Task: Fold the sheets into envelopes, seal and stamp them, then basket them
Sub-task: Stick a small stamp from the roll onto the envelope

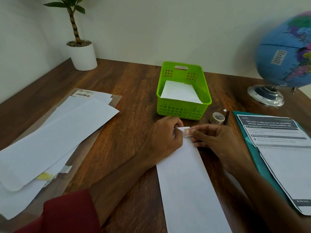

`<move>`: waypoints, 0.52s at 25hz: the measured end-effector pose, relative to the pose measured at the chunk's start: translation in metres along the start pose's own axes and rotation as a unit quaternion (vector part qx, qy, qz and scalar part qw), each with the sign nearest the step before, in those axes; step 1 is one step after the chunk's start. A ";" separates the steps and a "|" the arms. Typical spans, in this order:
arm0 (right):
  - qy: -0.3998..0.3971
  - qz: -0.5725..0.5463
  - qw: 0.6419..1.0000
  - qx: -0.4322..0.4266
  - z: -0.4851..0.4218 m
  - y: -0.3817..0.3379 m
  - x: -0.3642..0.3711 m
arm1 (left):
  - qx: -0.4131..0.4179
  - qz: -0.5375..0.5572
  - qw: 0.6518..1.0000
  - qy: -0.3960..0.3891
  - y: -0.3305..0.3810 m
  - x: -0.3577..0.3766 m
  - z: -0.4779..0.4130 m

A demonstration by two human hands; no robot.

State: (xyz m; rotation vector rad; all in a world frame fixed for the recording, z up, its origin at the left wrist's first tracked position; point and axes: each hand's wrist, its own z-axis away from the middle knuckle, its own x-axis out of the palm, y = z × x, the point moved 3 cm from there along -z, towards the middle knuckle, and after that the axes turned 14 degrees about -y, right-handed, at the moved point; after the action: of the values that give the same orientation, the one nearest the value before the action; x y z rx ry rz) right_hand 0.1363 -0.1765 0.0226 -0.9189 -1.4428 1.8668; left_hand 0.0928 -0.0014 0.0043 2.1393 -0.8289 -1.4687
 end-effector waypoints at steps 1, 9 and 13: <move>0.001 -0.004 1.000 -0.003 0.000 0.000 0.001 | 0.003 0.006 1.000 0.004 0.000 0.000 0.000; 0.017 -0.007 1.000 -0.001 -0.006 0.004 0.004 | 0.041 0.020 0.999 0.018 0.001 0.000 0.000; 0.019 -0.002 1.000 -0.003 -0.007 0.004 0.004 | 0.037 0.031 0.999 0.024 0.001 -0.001 0.000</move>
State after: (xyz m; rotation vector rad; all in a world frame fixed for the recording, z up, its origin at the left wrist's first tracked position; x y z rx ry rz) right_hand 0.1400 -0.1704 0.0166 -0.9470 -1.4271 1.8342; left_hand 0.0927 -0.0011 0.0055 2.1731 -0.9368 -1.3713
